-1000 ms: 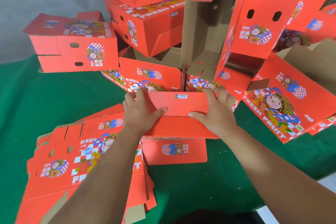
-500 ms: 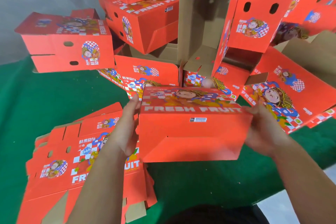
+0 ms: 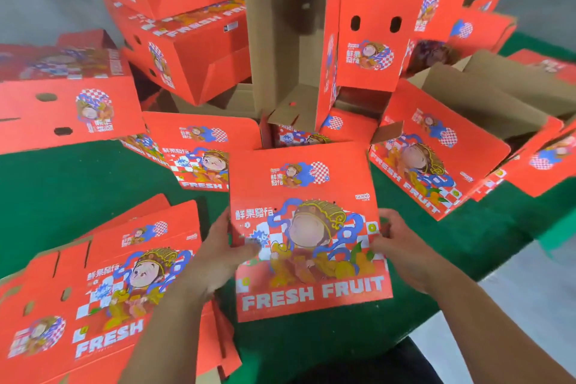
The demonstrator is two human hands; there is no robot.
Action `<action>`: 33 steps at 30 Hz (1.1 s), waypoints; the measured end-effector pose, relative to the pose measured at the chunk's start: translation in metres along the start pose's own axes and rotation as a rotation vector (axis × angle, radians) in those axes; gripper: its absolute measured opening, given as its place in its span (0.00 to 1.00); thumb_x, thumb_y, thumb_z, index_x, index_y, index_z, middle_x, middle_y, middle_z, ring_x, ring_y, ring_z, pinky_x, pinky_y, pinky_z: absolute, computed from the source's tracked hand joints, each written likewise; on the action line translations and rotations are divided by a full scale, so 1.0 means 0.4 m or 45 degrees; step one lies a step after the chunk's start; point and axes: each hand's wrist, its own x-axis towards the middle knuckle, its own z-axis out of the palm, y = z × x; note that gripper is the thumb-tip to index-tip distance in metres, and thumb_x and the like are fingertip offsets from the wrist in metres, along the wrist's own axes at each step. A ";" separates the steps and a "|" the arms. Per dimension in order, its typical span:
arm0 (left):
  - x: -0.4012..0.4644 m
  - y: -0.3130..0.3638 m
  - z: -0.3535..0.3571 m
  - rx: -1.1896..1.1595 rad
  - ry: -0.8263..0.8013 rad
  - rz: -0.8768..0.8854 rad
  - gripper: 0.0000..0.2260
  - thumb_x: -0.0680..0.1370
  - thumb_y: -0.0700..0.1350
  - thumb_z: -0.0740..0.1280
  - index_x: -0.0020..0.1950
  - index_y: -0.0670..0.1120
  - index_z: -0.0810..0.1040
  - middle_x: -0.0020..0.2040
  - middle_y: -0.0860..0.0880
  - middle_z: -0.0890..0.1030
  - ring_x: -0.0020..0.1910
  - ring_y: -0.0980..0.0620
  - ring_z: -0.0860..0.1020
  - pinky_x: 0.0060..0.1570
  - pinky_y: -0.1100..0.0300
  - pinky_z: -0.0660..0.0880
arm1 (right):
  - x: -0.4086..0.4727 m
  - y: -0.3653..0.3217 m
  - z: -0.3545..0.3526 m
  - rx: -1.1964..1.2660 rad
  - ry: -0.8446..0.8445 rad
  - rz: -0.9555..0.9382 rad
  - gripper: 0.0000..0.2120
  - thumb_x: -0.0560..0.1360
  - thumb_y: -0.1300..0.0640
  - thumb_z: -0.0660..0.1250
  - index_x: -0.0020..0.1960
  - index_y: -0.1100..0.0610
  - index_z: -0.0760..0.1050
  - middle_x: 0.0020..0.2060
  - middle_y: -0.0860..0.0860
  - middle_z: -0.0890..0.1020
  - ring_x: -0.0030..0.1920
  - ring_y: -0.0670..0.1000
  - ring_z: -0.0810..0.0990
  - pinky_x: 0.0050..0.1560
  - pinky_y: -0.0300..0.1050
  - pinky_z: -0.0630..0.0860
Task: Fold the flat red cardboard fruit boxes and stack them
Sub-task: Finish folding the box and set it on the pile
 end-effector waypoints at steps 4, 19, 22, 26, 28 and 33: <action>-0.003 -0.031 0.053 0.114 -0.005 0.123 0.41 0.74 0.35 0.76 0.77 0.66 0.63 0.53 0.56 0.84 0.39 0.57 0.81 0.40 0.64 0.78 | -0.003 0.019 -0.056 -0.217 0.403 -0.088 0.22 0.76 0.67 0.70 0.66 0.53 0.70 0.40 0.56 0.77 0.38 0.51 0.78 0.41 0.48 0.73; -0.021 -0.004 0.412 -0.024 -0.063 0.629 0.45 0.77 0.39 0.71 0.76 0.77 0.50 0.45 0.68 0.71 0.37 0.64 0.72 0.40 0.72 0.71 | -0.089 0.057 0.122 -0.489 0.527 -0.252 0.29 0.60 0.40 0.72 0.52 0.39 0.56 0.52 0.41 0.69 0.44 0.38 0.74 0.45 0.47 0.74; -0.030 -0.019 0.413 0.033 -0.150 0.632 0.46 0.77 0.43 0.72 0.76 0.78 0.45 0.45 0.65 0.71 0.37 0.60 0.72 0.41 0.69 0.72 | -0.083 0.072 0.160 -0.474 0.654 -0.387 0.34 0.70 0.61 0.73 0.69 0.52 0.59 0.65 0.50 0.67 0.61 0.52 0.75 0.56 0.45 0.75; -0.023 -0.032 0.381 0.223 -0.285 0.676 0.49 0.77 0.46 0.71 0.80 0.71 0.38 0.54 0.58 0.74 0.52 0.50 0.79 0.55 0.58 0.76 | -0.078 0.098 0.186 -0.388 0.813 -0.353 0.36 0.74 0.63 0.72 0.76 0.53 0.58 0.69 0.50 0.67 0.64 0.54 0.76 0.57 0.42 0.76; -0.013 -0.020 0.366 0.371 -0.344 0.714 0.49 0.76 0.46 0.72 0.82 0.66 0.39 0.56 0.58 0.76 0.57 0.49 0.79 0.59 0.54 0.76 | -0.070 0.115 0.185 -0.435 0.842 -0.322 0.44 0.71 0.55 0.77 0.78 0.55 0.53 0.67 0.50 0.62 0.59 0.53 0.77 0.54 0.44 0.76; 0.029 0.004 0.362 0.675 -0.452 0.712 0.46 0.75 0.51 0.71 0.82 0.59 0.42 0.58 0.59 0.76 0.61 0.57 0.76 0.66 0.52 0.72 | -0.018 0.136 0.153 0.102 0.687 0.006 0.66 0.46 0.20 0.76 0.77 0.40 0.56 0.60 0.47 0.81 0.53 0.53 0.85 0.58 0.57 0.80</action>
